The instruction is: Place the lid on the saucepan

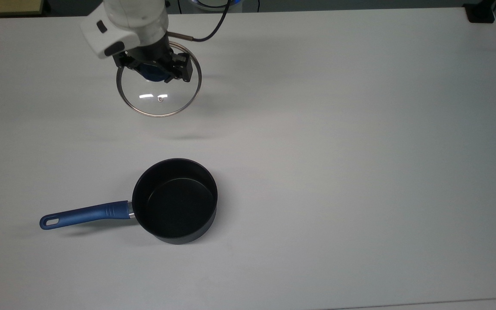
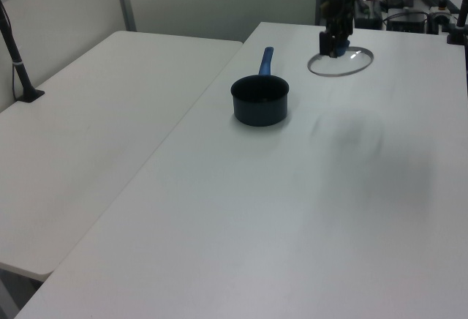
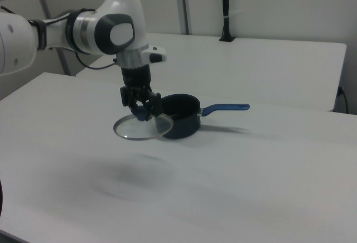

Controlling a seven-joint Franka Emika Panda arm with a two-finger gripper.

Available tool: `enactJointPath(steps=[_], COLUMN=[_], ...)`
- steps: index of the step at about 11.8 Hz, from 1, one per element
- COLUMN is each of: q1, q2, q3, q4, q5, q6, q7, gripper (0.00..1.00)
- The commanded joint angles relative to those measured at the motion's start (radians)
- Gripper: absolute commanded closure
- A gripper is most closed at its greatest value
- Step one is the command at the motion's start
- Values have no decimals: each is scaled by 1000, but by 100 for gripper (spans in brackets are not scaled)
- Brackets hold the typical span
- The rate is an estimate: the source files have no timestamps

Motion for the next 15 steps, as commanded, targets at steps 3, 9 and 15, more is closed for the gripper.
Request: enactJointPath(steps=[3,9,15], q1=[-11,34,120], q2=[-19,262,432], q3=[-5,-17,-62], q4=[-62,284,479], q5=[-22,-46,-121], q6=[124,229,360], q7=[-16,217,371], gripper=[56,58,59])
